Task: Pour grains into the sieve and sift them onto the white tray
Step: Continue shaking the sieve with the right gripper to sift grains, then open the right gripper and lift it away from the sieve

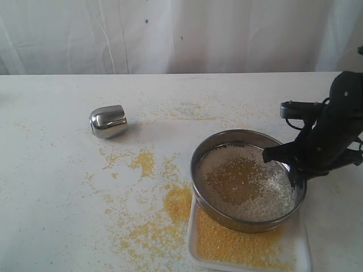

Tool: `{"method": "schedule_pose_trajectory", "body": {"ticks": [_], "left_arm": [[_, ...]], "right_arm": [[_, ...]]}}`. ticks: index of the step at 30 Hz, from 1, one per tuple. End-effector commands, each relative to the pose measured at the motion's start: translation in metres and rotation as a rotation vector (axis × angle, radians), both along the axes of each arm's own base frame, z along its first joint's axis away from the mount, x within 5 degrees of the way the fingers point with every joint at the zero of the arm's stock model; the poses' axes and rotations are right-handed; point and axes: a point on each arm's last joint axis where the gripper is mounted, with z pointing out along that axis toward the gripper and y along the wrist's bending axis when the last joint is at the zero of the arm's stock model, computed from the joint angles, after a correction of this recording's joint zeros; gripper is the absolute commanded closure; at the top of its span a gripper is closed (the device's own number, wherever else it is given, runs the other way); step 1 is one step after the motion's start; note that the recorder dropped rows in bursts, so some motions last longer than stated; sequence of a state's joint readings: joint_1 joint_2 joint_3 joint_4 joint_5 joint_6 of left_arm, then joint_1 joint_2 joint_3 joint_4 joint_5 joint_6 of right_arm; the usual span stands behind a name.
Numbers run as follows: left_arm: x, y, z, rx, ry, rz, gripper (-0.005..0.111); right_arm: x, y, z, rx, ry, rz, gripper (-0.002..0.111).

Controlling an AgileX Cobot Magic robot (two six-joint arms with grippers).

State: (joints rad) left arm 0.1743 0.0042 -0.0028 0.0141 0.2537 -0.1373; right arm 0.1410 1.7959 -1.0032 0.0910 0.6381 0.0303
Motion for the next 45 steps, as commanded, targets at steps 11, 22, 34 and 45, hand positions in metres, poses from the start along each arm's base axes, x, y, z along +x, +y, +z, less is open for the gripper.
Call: {"method": "schedule_pose_trajectory", "body": {"ticks": [11,22,34,45], "left_arm": [[0.0,0.0,-0.001,-0.003,-0.001,0.0,0.107],[0.0,0.0,-0.001,-0.003,-0.001,0.0,0.107],[0.0,0.0,-0.001,-0.003,-0.001,0.0,0.107],[0.0,0.0,-0.001,-0.003,-0.001,0.0,0.107]], "right_arm": [[0.001,-0.001,-0.008,-0.014,0.012,0.015,0.072],[0.006,0.002,0.049,0.029,-0.077,0.014,0.069],[-0.008,-0.006,0.092,0.012,-0.325,0.004,0.108],[-0.073,-0.047,0.106,0.145,-0.672,-0.353,0.108]]}}
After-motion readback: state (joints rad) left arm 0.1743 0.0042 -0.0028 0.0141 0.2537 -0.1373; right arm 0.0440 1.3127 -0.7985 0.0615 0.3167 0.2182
